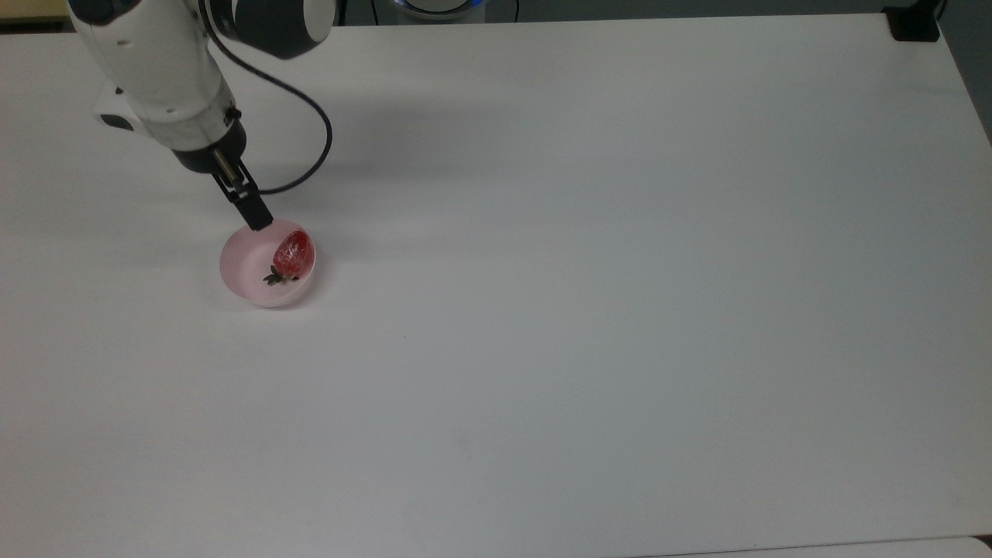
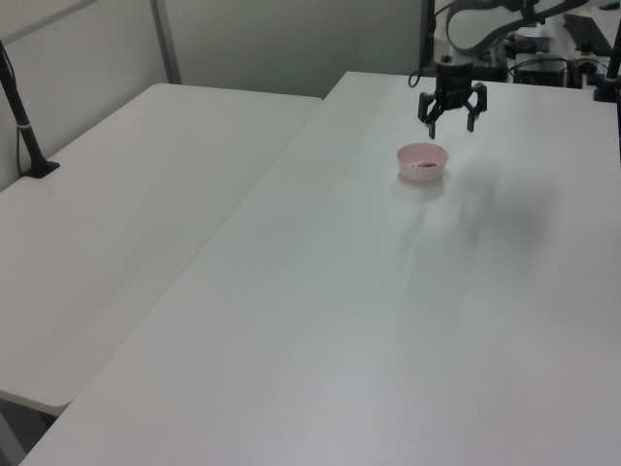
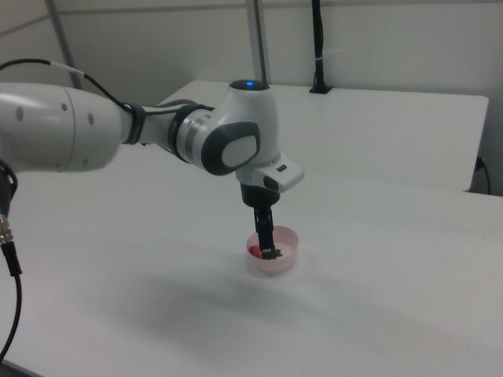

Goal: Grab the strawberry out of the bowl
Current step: 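Move the open gripper over the pink bowl and lower onto the strawberry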

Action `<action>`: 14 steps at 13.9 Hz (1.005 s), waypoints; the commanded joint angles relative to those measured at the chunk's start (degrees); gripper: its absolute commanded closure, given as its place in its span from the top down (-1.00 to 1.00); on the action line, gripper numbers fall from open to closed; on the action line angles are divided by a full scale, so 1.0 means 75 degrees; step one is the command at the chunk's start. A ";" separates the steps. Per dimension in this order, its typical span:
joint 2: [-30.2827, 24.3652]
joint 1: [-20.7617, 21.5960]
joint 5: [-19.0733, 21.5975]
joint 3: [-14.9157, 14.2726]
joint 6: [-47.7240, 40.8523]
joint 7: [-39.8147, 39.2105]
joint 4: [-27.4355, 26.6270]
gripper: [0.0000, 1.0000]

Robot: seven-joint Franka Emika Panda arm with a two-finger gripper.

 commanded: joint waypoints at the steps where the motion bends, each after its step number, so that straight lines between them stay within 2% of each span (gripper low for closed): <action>1: 0.0259 0.0041 0.0388 -0.0005 0.0545 0.0386 0.0065 0.36; 2: 0.0271 0.0041 0.0423 0.0018 0.0592 0.0398 0.0065 0.21; 3: 0.0283 0.0041 0.0481 0.0030 0.0628 0.0398 0.0077 0.14; 8: 0.0447 0.0076 0.0470 0.0171 0.0733 0.0386 0.0077 0.15; 9: 0.0447 0.0088 0.0470 0.0182 0.0826 0.0386 0.0077 0.19; 10: 0.0516 0.0076 0.0470 0.0240 0.0908 0.0386 0.0077 0.38; 12: 0.0575 0.0076 0.0412 0.0264 0.0921 0.0374 0.0077 0.44; 13: 0.0587 0.0076 0.0400 0.0264 0.0933 0.0363 0.0077 0.60; 14: 0.0599 0.0088 0.0330 0.0322 0.0967 0.0339 0.0077 0.64</action>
